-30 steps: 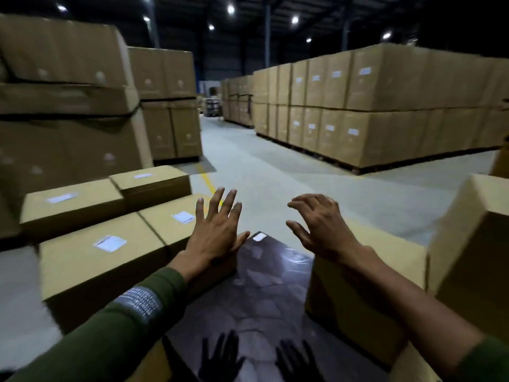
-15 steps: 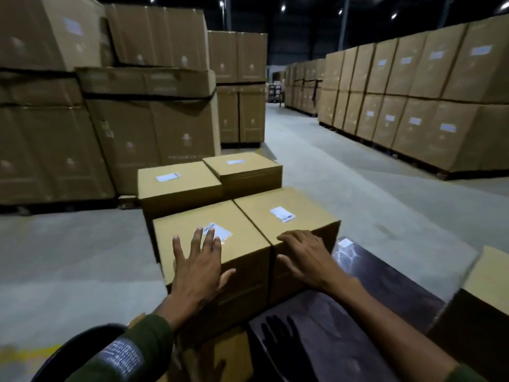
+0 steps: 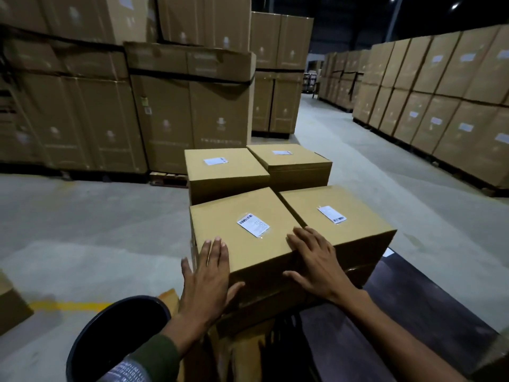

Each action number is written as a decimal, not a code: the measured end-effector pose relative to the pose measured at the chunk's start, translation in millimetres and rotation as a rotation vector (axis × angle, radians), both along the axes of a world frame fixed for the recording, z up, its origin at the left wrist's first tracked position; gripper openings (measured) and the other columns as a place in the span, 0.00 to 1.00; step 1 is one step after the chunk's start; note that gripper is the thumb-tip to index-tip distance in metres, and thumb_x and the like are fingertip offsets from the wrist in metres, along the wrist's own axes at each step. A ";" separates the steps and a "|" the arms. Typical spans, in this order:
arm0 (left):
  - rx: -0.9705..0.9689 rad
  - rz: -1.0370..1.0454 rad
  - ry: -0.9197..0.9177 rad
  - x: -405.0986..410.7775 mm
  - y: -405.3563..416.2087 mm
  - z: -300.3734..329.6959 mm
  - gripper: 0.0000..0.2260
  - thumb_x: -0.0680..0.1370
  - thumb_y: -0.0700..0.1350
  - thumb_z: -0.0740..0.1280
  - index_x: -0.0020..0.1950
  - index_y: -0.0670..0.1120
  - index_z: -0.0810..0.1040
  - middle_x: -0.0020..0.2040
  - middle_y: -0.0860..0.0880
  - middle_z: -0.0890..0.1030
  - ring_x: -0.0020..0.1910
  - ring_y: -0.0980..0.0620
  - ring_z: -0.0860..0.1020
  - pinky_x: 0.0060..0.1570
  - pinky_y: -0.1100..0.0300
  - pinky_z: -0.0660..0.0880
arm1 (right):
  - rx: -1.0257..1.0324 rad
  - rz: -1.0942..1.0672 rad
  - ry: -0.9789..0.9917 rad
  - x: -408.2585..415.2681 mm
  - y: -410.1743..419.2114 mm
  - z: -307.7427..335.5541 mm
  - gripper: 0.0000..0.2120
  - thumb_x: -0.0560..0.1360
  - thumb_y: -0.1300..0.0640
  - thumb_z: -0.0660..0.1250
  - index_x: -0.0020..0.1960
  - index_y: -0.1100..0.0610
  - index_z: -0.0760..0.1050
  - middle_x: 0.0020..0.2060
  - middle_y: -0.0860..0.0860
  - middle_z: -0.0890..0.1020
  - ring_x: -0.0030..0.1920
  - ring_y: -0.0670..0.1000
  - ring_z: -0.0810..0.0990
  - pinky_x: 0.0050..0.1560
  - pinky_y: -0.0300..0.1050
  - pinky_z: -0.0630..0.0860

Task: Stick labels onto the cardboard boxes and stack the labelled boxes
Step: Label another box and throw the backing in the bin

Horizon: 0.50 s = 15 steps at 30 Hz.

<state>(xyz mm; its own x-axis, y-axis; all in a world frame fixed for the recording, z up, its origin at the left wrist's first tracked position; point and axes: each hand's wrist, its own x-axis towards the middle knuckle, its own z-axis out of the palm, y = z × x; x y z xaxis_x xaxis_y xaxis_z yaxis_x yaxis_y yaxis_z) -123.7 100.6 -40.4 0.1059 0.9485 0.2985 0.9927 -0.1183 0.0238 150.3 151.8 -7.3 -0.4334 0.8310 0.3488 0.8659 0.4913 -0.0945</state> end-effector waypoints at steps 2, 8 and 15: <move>0.021 -0.030 -0.078 -5.3 -2.0 -3.0 0.40 0.74 0.67 0.61 0.76 0.40 0.62 0.77 0.40 0.62 0.76 0.39 0.61 0.61 0.33 0.71 | -0.016 0.054 -0.009 -7.2 4.3 1.7 0.40 0.70 0.35 0.66 0.77 0.46 0.55 0.79 0.50 0.56 0.79 0.55 0.48 0.72 0.60 0.63; 0.063 -0.081 -0.154 -14.7 -2.9 -8.6 0.39 0.74 0.64 0.57 0.76 0.37 0.62 0.76 0.38 0.64 0.76 0.38 0.60 0.60 0.41 0.76 | -0.001 0.094 0.019 -27.2 6.8 4.5 0.40 0.70 0.46 0.75 0.76 0.45 0.58 0.78 0.49 0.58 0.78 0.57 0.52 0.60 0.62 0.77; 0.116 -0.105 -0.208 -16.4 -15.6 -4.7 0.42 0.71 0.61 0.72 0.75 0.36 0.64 0.75 0.38 0.65 0.75 0.38 0.60 0.64 0.38 0.71 | 0.102 0.038 0.034 -40.4 -21.6 1.6 0.39 0.65 0.59 0.76 0.73 0.48 0.66 0.74 0.52 0.67 0.73 0.57 0.63 0.42 0.54 0.83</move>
